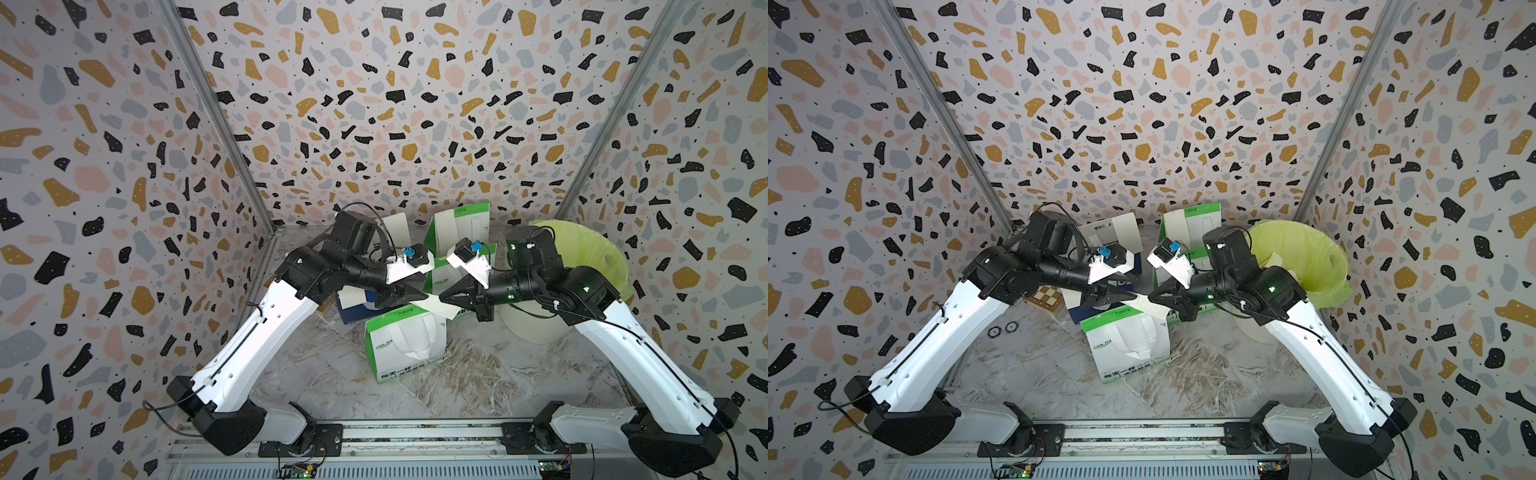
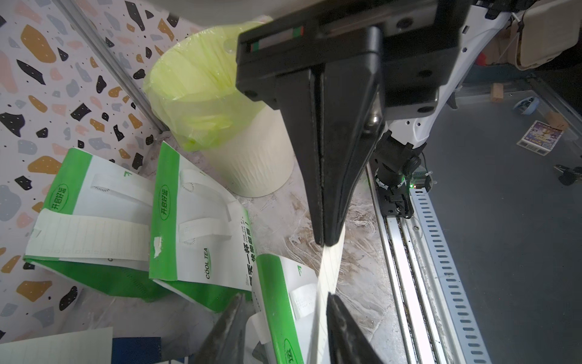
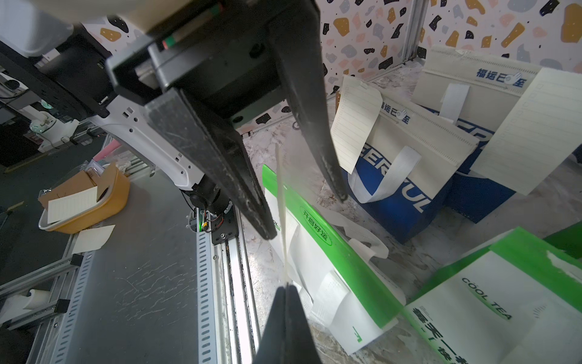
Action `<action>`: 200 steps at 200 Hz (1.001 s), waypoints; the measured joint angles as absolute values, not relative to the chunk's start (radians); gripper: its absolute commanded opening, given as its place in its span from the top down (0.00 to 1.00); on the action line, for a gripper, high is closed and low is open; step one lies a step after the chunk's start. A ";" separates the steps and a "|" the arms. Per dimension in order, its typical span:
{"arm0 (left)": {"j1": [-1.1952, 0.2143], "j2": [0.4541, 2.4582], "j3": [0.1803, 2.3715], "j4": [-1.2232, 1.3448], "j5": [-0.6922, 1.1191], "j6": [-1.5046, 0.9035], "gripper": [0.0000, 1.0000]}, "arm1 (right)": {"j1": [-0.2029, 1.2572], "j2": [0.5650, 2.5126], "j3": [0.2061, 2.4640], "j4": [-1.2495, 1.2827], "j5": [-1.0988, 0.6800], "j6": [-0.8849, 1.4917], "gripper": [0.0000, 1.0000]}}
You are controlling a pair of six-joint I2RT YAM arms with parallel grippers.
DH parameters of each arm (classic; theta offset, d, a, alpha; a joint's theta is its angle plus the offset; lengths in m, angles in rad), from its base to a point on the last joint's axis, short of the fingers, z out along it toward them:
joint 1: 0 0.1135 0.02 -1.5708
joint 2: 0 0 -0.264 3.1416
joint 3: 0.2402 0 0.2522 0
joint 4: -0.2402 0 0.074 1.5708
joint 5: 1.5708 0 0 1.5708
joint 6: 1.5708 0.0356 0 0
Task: Shred takeout receipts and throw away
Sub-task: Shred the takeout receipt.
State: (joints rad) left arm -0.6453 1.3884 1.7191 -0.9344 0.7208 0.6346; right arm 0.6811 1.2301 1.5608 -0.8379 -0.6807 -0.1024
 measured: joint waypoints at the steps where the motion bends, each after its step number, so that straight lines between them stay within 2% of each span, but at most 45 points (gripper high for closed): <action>1: -0.645 1.389 1.719 -0.936 0.722 0.633 0.64 | 0.681 1.230 1.561 -0.838 -0.680 -0.102 1.00; 29: -0.645 1.389 1.719 -0.944 0.742 0.634 0.79 | 0.681 1.230 1.561 -0.838 -0.679 -0.102 1.00; 59: -0.645 1.388 1.716 -0.932 0.762 0.616 1.00 | 0.681 1.230 1.561 -0.837 -0.674 -0.102 1.00; 90: -0.645 1.380 1.679 -0.882 0.778 0.586 1.00 | 0.681 1.229 1.560 -0.815 -0.645 -0.089 1.00; 107: -0.645 1.368 1.647 -0.857 0.781 0.569 1.00 | 0.681 1.223 1.550 -0.785 -0.624 -0.066 0.80; 116: -0.645 1.362 1.633 -0.844 0.785 0.559 1.00 | 0.681 1.214 1.537 -0.761 -0.613 -0.057 0.66; 129: -0.645 1.354 1.617 -0.824 0.791 0.544 1.00 | 0.681 1.201 1.514 -0.726 -0.603 -0.036 0.59; 183: -0.645 1.298 1.546 -0.717 0.809 0.484 1.00 | 0.681 1.183 1.470 -0.649 -0.619 0.001 0.59; 200: -0.645 1.289 1.542 -0.692 0.812 0.470 1.00 | 0.681 1.183 1.461 -0.637 -0.630 0.004 0.66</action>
